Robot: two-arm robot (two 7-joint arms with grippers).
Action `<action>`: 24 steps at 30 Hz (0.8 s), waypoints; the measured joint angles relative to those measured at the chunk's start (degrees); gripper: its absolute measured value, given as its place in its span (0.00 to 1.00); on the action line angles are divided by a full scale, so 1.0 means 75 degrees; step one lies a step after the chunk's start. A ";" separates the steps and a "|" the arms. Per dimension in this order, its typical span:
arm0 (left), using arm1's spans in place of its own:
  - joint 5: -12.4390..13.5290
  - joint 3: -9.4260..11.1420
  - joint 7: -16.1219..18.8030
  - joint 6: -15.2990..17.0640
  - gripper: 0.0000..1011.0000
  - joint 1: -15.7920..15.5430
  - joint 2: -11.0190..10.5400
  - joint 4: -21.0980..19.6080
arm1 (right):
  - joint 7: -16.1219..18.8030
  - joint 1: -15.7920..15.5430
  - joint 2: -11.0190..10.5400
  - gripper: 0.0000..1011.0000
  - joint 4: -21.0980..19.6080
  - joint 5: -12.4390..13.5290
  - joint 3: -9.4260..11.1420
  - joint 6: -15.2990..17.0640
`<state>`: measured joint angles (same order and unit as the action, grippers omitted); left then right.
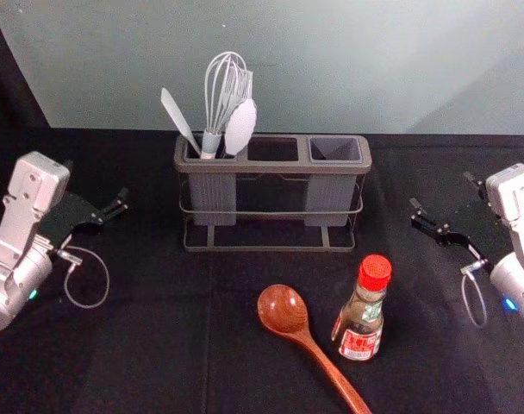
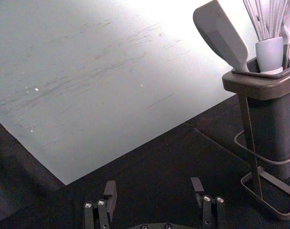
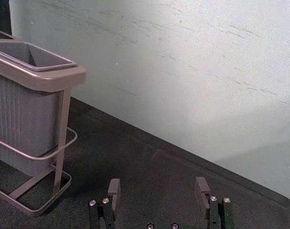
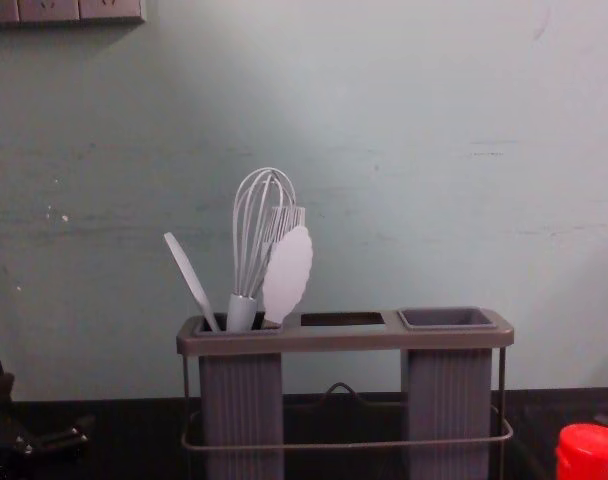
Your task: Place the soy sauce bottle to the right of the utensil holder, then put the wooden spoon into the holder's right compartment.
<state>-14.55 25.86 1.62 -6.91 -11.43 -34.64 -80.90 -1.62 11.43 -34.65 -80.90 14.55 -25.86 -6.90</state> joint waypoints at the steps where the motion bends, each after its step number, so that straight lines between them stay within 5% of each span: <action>1: 0.0000 0.0000 0.0000 0.0000 1.00 0.0000 0.0000 0.0000 | 0.0000 0.0000 0.0000 0.99 0.0000 0.0000 0.0000 0.0000; 24: 0.0000 0.0000 0.0000 0.0000 1.00 0.0000 0.0000 0.0000 | 0.0000 0.0000 0.0000 0.99 0.0000 0.0000 0.0000 0.0000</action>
<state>-14.55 25.86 1.62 -6.91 -11.43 -34.64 -80.90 -1.62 11.43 -34.65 -80.90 14.55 -25.86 -6.90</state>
